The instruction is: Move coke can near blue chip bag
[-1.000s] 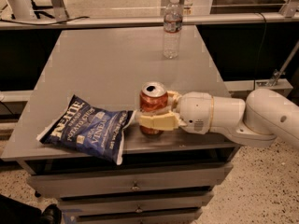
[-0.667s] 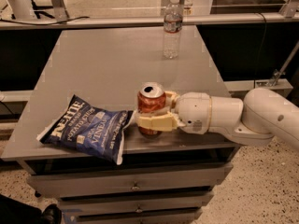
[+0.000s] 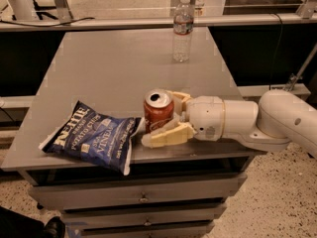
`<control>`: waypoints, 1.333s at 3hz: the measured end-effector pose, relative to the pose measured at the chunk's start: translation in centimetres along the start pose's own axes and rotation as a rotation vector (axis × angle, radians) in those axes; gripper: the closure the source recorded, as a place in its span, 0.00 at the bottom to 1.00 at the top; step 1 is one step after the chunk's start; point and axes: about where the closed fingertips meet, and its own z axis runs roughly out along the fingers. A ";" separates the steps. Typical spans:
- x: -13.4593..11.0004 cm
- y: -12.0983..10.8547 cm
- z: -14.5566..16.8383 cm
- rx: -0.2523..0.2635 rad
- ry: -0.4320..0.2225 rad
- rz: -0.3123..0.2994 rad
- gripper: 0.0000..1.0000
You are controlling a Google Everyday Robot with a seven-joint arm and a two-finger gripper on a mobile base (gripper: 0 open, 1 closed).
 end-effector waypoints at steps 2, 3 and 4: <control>-4.8 -0.4 -6.6 0.064 0.036 -0.131 0.00; -8.5 -0.3 -12.5 0.149 0.028 -0.207 0.00; -9.0 -0.3 -12.7 0.153 0.026 -0.216 0.00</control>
Offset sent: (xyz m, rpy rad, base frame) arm -0.0049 -0.1335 0.1028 -0.0990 -0.2283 -0.1322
